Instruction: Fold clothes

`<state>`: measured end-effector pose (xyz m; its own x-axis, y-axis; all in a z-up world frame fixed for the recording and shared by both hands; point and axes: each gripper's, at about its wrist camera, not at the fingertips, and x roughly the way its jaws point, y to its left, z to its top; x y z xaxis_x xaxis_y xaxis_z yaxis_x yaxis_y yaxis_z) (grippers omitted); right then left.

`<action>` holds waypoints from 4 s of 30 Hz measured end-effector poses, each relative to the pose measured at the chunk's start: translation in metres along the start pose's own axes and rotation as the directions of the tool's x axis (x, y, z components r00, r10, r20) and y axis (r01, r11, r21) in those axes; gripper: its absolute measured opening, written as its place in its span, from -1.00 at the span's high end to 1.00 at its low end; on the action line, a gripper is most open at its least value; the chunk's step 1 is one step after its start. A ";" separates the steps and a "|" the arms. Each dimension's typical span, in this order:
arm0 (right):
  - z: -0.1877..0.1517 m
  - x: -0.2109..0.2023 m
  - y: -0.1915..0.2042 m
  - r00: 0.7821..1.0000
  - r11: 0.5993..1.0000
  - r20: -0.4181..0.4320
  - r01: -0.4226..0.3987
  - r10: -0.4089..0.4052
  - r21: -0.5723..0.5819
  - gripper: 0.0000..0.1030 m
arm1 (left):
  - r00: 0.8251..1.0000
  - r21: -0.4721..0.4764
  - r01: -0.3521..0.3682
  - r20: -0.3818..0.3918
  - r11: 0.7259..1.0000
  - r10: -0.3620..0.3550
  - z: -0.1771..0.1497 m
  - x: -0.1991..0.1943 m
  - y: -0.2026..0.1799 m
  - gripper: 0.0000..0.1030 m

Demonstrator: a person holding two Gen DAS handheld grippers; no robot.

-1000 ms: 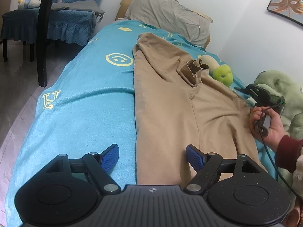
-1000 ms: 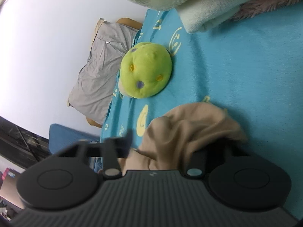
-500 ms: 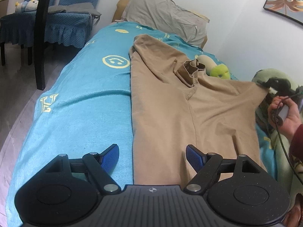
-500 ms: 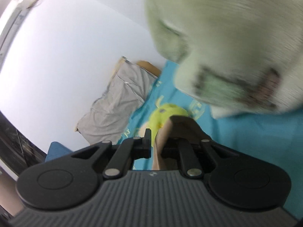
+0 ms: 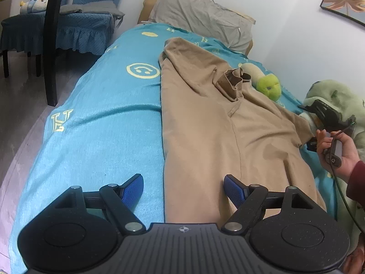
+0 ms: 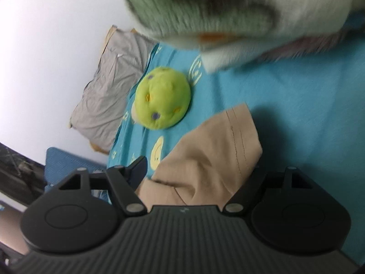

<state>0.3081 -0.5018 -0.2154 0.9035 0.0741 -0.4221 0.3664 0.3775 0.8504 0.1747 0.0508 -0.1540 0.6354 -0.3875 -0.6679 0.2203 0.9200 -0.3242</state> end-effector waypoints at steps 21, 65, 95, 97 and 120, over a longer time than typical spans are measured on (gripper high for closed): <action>-0.012 -0.014 0.100 0.932 0.901 0.357 0.201 -0.056 -0.384 0.90 | 0.998 0.039 0.025 0.064 0.999 -0.028 0.004 -0.008 -0.010 -0.54; -0.189 -0.289 0.173 0.995 0.677 0.055 0.094 -0.079 -0.730 -1.00 | 0.994 0.168 -0.003 0.107 0.986 -0.015 -0.017 -0.071 -0.038 -0.54; -0.123 -0.270 0.112 0.997 0.881 0.025 0.076 -0.073 -0.467 -1.00 | 0.907 0.046 0.360 -0.251 0.932 -0.337 -0.054 -0.082 -0.125 0.96; -0.129 -0.262 0.116 0.995 0.864 -0.014 0.077 -0.097 -0.497 -1.00 | 0.924 0.038 0.316 -0.239 0.948 -0.298 -0.050 -0.092 -0.110 0.96; -0.221 -0.202 0.082 0.796 0.860 -0.397 0.280 -0.457 -0.427 -0.99 | 0.962 -0.196 0.021 -0.264 0.980 -0.073 -0.048 -0.085 -0.001 -0.46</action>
<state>0.1064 -0.2816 -0.1296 0.4640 0.2527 -0.8490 0.4733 0.7394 0.4787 0.0844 0.0801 -0.1292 0.3991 -0.4557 -0.7957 0.0846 0.8824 -0.4629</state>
